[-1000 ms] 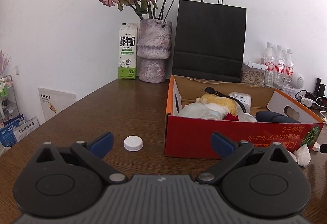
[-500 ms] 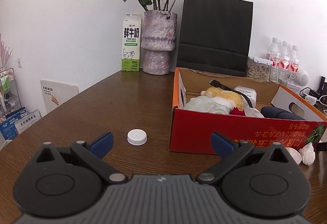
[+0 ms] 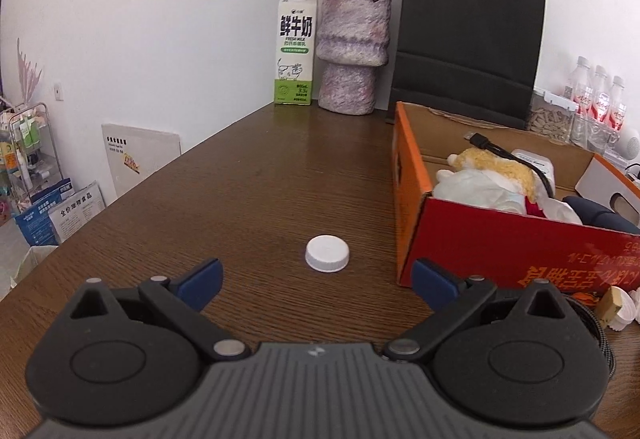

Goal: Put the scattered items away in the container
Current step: 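Move left tool toward a white bottle cap while right tool grasps another white cap, then close the left tool on the white bottle cap on the table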

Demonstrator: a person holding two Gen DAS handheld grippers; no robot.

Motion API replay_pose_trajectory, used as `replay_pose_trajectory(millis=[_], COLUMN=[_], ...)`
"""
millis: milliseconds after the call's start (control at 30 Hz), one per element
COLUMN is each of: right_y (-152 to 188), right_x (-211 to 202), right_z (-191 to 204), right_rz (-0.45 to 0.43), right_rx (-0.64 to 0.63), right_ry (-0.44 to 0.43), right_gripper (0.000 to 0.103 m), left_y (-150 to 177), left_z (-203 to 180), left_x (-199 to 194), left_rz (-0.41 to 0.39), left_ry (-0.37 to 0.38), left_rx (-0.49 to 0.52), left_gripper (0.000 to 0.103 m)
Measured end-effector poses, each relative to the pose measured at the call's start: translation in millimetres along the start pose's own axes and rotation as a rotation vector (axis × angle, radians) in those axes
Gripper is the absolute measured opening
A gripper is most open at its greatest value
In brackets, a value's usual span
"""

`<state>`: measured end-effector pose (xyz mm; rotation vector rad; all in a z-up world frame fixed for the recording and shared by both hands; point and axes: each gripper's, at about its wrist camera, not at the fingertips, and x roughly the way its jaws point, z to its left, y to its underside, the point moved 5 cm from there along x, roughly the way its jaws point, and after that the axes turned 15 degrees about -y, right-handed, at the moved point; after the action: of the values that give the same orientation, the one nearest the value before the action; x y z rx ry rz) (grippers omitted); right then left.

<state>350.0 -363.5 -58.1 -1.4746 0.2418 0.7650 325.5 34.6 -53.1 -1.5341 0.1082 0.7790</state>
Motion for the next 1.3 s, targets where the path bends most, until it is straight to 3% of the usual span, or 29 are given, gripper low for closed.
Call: replay_pose_trajectory(millis=[167,300,533,700,1100,1300], right_y=[0,1,1,0,-1,-2], right_x=[-1,-1,-1,-1,-2,-14], right_z=[-2,-2,-3,-3,0,-2], right_rz=[-0.003,-0.004,-0.004,-0.003,-0.023,-0.088], right_rx=[0.016,0.019,0.022,0.019,0.028,0.04], right_ry=[-0.004,0.001,0.006,0.01,0.071,0.139], right_gripper=[0.027,0.027,0.027,0.027,0.027,0.027], left_y=[-4,-5,-10,-7,-7,-11], left_z=[6,1,-15,-26,-21,-16], left_x=[18,32,37,30,28,15], left_rz=[0.037,0.076,0.039,0.014,0.027,-0.054], left_ry=[-0.018,0.009,0.031,0.053,0.065,0.019], left_rx=[0.051,0.102,0.187,0.232,0.17,0.155], left_gripper=[0.082,0.076,0.058,0.028,0.028,0.028])
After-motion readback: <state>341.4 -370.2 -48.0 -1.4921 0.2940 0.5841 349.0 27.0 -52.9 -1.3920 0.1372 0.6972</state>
